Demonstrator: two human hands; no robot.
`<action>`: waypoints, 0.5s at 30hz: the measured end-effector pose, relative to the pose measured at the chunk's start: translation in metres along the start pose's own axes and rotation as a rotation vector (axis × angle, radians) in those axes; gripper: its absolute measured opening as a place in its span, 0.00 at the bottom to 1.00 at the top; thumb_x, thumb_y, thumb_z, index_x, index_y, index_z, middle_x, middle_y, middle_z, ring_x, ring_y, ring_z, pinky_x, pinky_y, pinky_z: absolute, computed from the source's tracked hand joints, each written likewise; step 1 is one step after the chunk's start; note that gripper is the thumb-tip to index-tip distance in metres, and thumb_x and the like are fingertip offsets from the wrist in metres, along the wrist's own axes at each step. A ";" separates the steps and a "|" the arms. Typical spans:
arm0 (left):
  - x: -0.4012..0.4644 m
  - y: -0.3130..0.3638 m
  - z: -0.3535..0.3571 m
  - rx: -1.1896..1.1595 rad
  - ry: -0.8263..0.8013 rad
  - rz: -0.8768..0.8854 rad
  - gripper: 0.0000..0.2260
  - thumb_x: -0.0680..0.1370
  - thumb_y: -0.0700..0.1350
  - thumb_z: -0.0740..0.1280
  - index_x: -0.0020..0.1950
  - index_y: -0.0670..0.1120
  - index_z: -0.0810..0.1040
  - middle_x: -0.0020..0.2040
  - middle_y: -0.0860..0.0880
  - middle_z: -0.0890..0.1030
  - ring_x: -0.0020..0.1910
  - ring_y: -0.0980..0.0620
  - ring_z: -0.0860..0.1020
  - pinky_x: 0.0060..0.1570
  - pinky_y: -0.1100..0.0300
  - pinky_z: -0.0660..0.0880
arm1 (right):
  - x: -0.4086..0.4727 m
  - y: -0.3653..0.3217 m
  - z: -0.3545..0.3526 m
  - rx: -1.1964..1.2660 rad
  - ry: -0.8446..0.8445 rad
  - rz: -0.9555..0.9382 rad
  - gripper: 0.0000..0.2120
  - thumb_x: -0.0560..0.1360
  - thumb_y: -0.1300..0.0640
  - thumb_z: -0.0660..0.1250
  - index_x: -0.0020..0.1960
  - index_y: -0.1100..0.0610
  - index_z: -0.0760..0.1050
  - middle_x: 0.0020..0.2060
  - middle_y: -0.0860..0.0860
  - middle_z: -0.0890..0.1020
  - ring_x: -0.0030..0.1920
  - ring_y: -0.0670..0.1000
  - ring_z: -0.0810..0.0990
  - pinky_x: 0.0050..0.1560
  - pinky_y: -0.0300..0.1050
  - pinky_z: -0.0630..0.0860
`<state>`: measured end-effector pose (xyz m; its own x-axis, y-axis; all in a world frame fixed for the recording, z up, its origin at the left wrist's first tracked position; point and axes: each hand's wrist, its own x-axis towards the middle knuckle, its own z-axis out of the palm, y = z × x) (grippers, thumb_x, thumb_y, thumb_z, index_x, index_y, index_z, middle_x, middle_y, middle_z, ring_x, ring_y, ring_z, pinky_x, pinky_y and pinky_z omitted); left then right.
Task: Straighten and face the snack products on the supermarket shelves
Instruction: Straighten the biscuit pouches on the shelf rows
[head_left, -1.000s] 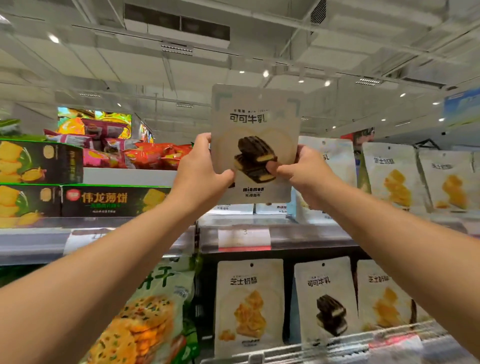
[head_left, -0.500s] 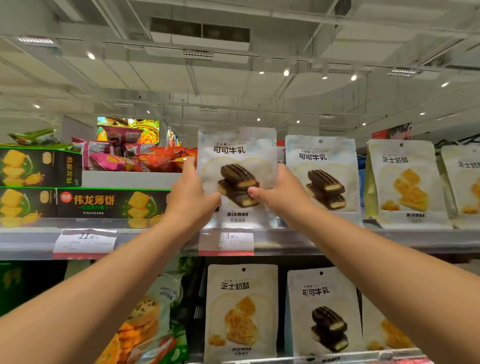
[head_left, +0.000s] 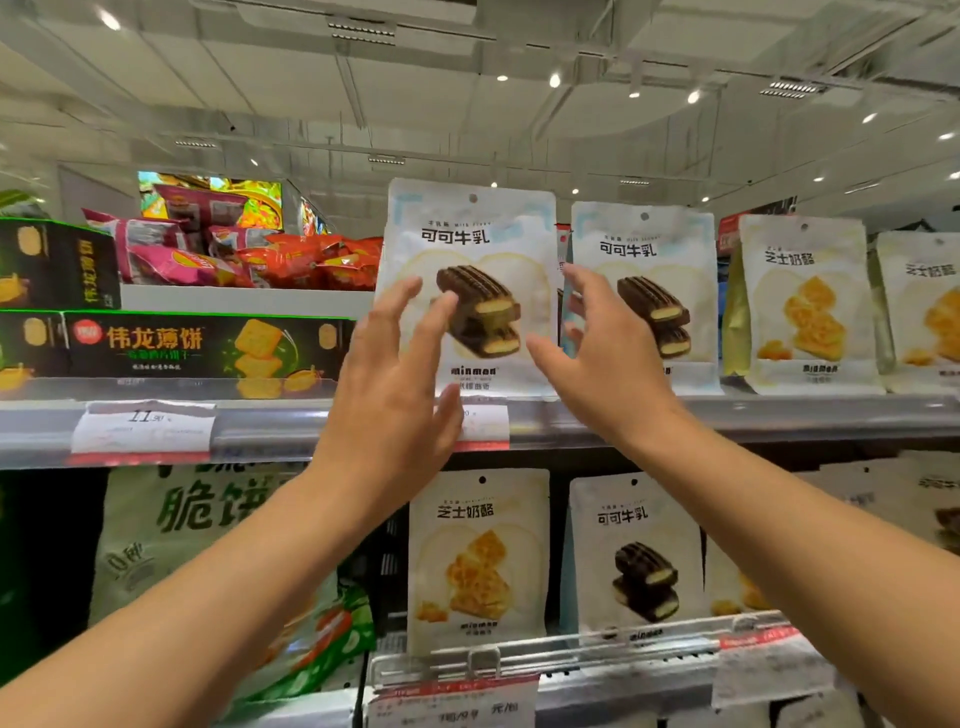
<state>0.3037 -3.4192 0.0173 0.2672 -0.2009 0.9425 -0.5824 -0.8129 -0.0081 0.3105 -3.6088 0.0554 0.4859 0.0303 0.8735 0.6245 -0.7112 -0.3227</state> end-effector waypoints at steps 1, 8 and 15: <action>-0.009 -0.001 0.001 0.033 -0.010 0.070 0.26 0.72 0.39 0.69 0.71 0.41 0.70 0.72 0.36 0.65 0.70 0.36 0.65 0.66 0.41 0.66 | -0.011 0.002 -0.002 -0.008 0.003 -0.033 0.26 0.75 0.60 0.68 0.71 0.58 0.66 0.65 0.52 0.74 0.64 0.47 0.72 0.66 0.44 0.71; -0.049 -0.014 0.016 0.206 -0.148 0.227 0.18 0.75 0.36 0.63 0.65 0.37 0.77 0.69 0.33 0.71 0.68 0.33 0.69 0.66 0.36 0.65 | -0.077 0.025 0.010 -0.206 -0.147 -0.178 0.20 0.77 0.66 0.62 0.69 0.62 0.70 0.72 0.56 0.67 0.75 0.53 0.60 0.76 0.46 0.54; -0.075 -0.013 0.028 0.173 -0.067 0.255 0.22 0.75 0.35 0.57 0.70 0.38 0.72 0.73 0.35 0.66 0.74 0.36 0.62 0.71 0.36 0.57 | -0.091 0.041 0.026 -0.397 -0.109 -0.299 0.31 0.68 0.70 0.58 0.71 0.67 0.66 0.72 0.62 0.65 0.74 0.61 0.61 0.75 0.59 0.56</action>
<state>0.3127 -3.4092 -0.0627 0.1825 -0.4407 0.8789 -0.4997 -0.8114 -0.3031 0.3075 -3.6225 -0.0469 0.3960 0.3316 0.8563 0.4757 -0.8717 0.1175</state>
